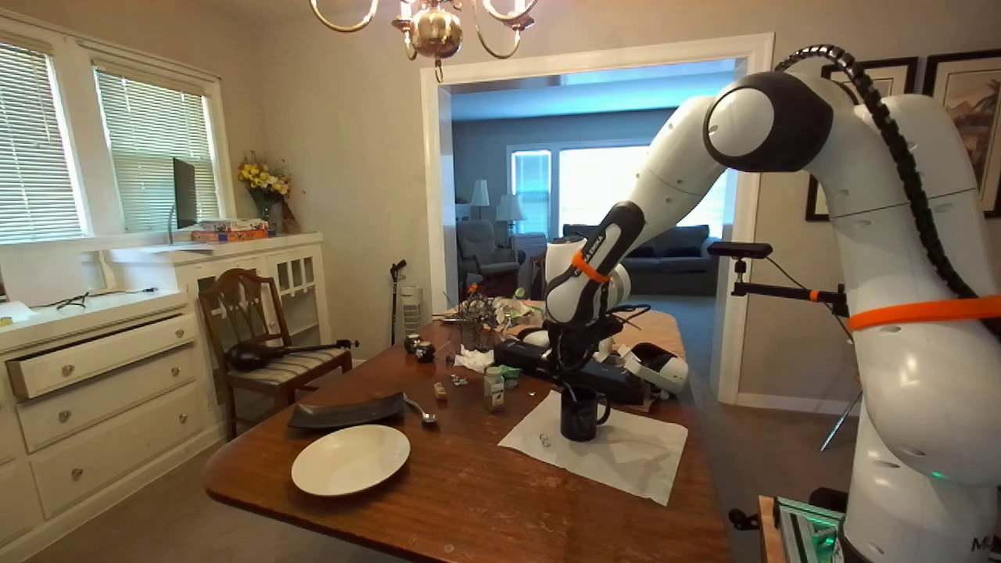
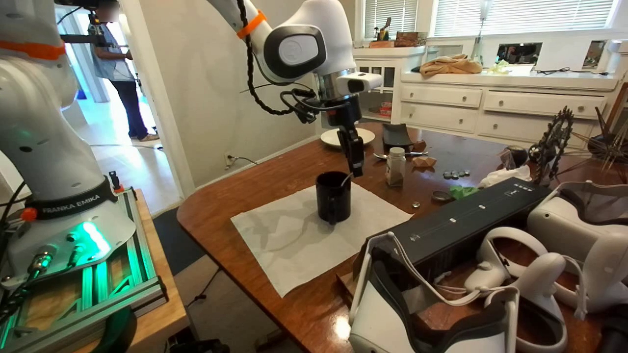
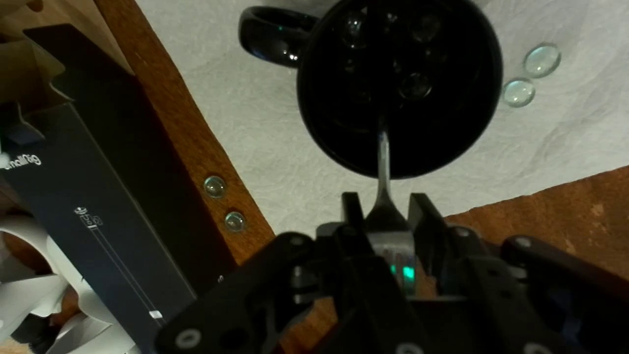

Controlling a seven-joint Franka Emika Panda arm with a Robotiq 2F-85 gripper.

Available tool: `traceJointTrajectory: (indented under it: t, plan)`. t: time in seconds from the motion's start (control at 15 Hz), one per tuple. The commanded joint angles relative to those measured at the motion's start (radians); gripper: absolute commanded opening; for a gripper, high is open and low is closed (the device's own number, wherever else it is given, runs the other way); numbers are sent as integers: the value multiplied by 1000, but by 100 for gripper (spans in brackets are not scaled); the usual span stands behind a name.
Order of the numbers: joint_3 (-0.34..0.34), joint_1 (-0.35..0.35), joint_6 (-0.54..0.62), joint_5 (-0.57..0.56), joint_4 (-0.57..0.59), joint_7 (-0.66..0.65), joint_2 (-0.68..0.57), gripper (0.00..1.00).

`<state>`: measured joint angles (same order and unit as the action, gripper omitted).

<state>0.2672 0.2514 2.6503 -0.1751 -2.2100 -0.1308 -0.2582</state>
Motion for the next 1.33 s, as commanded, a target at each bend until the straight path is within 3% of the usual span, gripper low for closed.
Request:
traceJointTrajectory:
  t: [0.0, 0.4, 0.73, 1.07, 1.27]
  plan:
    - [16, -18, 5, -8, -62, 4, 69, 7]
    - [14, -29, -81, -56, -144, -28, 249, 7]
    - [-6, -5, -202, -76, -124, -59, 378, 7]
    - [1, -9, -237, 110, -50, 27, 398, 7]
    - [-7, -12, -271, 151, -14, 46, 369, 7]
